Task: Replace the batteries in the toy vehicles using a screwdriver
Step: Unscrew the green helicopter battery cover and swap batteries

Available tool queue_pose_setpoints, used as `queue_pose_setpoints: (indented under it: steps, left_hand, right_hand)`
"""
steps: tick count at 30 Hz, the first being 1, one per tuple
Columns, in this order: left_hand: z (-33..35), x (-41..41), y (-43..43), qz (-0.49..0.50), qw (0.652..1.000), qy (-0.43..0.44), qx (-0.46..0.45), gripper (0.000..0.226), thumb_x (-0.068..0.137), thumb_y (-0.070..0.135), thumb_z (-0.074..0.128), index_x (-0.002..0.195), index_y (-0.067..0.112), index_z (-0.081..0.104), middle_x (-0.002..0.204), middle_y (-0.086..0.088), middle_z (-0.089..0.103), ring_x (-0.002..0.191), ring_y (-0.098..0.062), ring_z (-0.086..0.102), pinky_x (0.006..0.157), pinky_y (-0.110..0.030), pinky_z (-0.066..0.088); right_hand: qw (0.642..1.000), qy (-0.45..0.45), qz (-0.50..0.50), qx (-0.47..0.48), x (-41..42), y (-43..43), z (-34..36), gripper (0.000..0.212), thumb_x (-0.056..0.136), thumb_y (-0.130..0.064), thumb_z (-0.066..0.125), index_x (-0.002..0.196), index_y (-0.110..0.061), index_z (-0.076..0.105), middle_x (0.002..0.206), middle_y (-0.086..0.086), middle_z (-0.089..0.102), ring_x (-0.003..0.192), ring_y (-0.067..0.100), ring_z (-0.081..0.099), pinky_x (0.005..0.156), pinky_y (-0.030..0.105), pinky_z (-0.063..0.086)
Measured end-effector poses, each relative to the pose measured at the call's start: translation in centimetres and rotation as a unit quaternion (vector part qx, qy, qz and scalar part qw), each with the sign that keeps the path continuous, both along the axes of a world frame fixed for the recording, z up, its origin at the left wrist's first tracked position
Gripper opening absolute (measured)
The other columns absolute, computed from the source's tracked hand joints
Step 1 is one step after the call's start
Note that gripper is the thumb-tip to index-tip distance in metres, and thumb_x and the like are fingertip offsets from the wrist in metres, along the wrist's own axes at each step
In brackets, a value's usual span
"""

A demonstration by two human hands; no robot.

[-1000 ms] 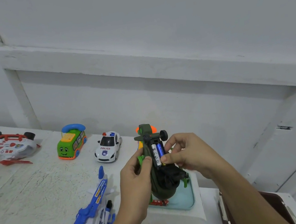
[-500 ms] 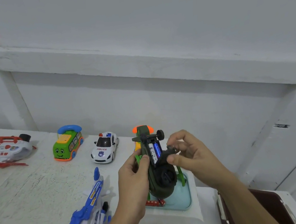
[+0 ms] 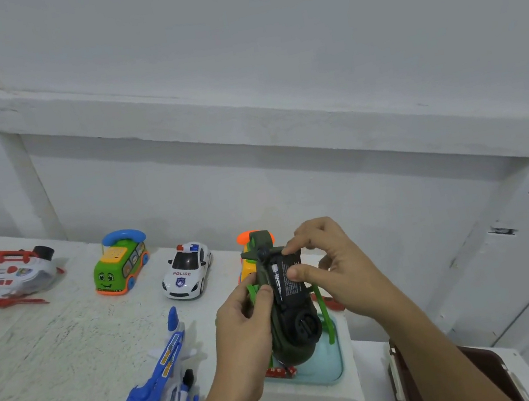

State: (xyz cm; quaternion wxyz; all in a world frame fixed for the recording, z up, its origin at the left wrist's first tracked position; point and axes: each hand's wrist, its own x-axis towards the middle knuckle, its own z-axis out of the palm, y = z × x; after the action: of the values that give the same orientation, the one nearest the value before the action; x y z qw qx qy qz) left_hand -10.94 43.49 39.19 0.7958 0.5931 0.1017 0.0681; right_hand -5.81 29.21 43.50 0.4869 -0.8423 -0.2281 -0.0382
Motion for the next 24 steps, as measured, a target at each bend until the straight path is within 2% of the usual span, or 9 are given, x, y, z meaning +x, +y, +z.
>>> queue_pose_setpoints:
  steps: [3,6,7,10,12,14,17,21,24]
  left_hand:
    - [-0.2,0.0,0.2,-0.008,1.0,0.001,0.0,0.027,0.098,0.01,0.053,0.106,0.031,0.069,0.095,0.001,0.077,0.094,-0.017,0.072,0.081,-0.032,0.057]
    - [-0.4,0.1,0.2,-0.01,1.0,0.004,-0.008,0.027,0.098,0.01,0.053,0.115,0.026,0.068,0.1,0.0,0.076,0.099,-0.019,0.071,0.09,-0.039,0.056]
    - [-0.5,0.1,0.3,-0.012,1.0,0.003,-0.01,0.027,0.098,0.011,0.053,0.114,0.027,0.068,0.1,0.0,0.076,0.099,-0.019,0.07,0.09,-0.04,0.056]
    - [-0.5,0.1,0.2,-0.023,1.0,0.0,-0.015,0.028,0.099,0.011,0.052,0.107,0.031,0.07,0.096,0.003,0.076,0.093,-0.015,0.072,0.082,-0.033,0.056]
    - [-0.6,0.2,0.2,-0.032,0.999,0.001,-0.02,0.028,0.1,0.013,0.051,0.107,0.033,0.069,0.097,0.003,0.076,0.092,-0.012,0.072,0.076,-0.028,0.056]
    - [-0.7,0.3,0.2,-0.039,0.999,-0.004,-0.026,0.028,0.1,0.015,0.05,0.111,0.032,0.069,0.099,0.003,0.076,0.094,-0.012,0.072,0.072,-0.024,0.057]
    - [-0.6,0.5,0.3,-0.042,0.999,-0.013,-0.03,0.028,0.099,0.014,0.051,0.111,0.032,0.069,0.101,0.004,0.076,0.094,-0.011,0.071,0.069,-0.019,0.055]
    - [-0.5,0.8,0.3,-0.059,0.997,-0.016,-0.041,0.028,0.098,0.013,0.053,0.112,0.031,0.068,0.1,0.004,0.076,0.093,-0.009,0.072,0.068,-0.017,0.055]
    - [-0.5,0.9,0.3,-0.085,0.994,-0.029,-0.054,0.03,0.092,0.017,0.058,0.12,0.026,0.066,0.105,0.001,0.075,0.098,-0.012,0.071,0.071,-0.02,0.056]
  right_hand:
    - [0.999,0.029,0.012,-0.006,0.3,-0.1,0.3,0.022,0.082,-0.014,0.076,0.09,-0.033,0.069,0.125,-0.015,0.041,0.09,0.002,0.053,0.067,0.018,0.045]
    - [0.999,0.043,0.027,0.002,0.3,0.0,0.4,0.024,0.082,-0.011,0.075,0.089,-0.033,0.068,0.127,-0.018,0.044,0.094,0.0,0.057,0.073,0.029,0.051]
    - [0.999,0.045,0.028,0.007,0.3,0.1,0.3,0.024,0.082,-0.01,0.075,0.089,-0.032,0.068,0.126,-0.018,0.046,0.098,-0.002,0.057,0.074,0.028,0.052]
    - [0.996,0.072,0.025,0.043,0.3,0.2,0.0,0.022,0.083,-0.006,0.073,0.09,-0.025,0.067,0.119,-0.022,0.055,0.101,-0.01,0.057,0.072,0.012,0.048]
    - [0.993,0.101,0.021,0.063,0.5,0.3,-0.3,0.018,0.084,-0.008,0.073,0.09,-0.023,0.067,0.113,-0.02,0.062,0.101,-0.005,0.061,0.073,0.015,0.051]
    - [0.988,0.123,0.022,0.09,0.7,0.3,-0.4,0.017,0.083,-0.007,0.074,0.089,-0.022,0.069,0.107,-0.01,0.067,0.091,0.001,0.065,0.07,0.021,0.054]
    - [0.983,0.138,0.032,0.117,0.8,0.3,-0.1,0.019,0.083,-0.002,0.073,0.092,-0.017,0.068,0.107,0.005,0.066,0.082,0.004,0.065,0.066,0.022,0.054]
    - [0.977,0.146,0.038,0.154,1.3,-0.1,-0.3,0.035,0.078,0.002,0.075,0.099,-0.023,0.063,0.105,-0.002,0.064,0.084,0.011,0.063,0.067,0.026,0.054]
    - [0.96,0.181,0.028,0.211,1.7,-0.3,-0.4,0.049,0.069,-0.005,0.079,0.108,-0.025,0.058,0.111,0.01,0.063,0.089,0.019,0.065,0.069,0.032,0.057]
